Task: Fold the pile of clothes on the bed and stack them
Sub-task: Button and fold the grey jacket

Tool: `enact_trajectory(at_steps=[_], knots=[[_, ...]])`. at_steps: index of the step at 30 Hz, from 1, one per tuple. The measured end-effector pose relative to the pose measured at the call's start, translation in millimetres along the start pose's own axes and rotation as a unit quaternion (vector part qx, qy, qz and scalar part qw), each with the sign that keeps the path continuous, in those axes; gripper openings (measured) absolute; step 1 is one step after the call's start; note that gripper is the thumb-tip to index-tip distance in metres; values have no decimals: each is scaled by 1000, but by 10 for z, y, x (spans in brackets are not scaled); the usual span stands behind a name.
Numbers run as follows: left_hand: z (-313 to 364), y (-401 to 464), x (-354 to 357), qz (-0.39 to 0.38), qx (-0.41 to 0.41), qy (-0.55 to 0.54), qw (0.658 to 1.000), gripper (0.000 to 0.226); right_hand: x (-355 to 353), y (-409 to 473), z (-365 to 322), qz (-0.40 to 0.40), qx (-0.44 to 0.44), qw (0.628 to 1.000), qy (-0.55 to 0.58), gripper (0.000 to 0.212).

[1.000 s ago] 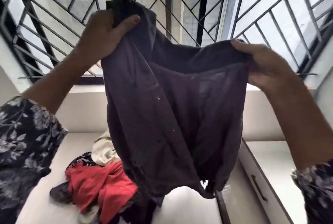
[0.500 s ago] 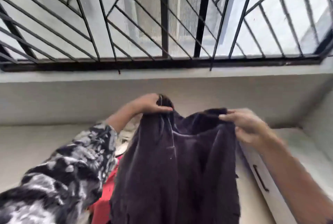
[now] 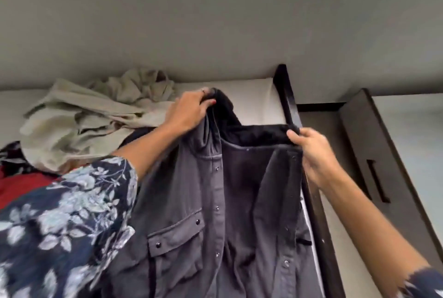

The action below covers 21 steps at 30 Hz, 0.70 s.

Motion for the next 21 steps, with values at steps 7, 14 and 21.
enact_trajectory(at_steps=[7,14,21], knots=[[-560,345,412,-31,-153,-25,987,47,295,511,68,-36,-7,998,-50,31],[-276,-663,994,39,26,26,999,32,-8,710,906,68,58,991,-103,47],[-101,-1203,1798,44,-370,-286,883,24,-186,819,1126,111,65,987,-99,47]])
Point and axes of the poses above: each hand's wrist, its own y-axis towards the middle knuckle, its own x-axis out of the palm, z = x × y, the point moved 2 cm from there along y, towards the middle knuckle, and after that the axes turned 15 degrees about x, right-handed, at the moved point
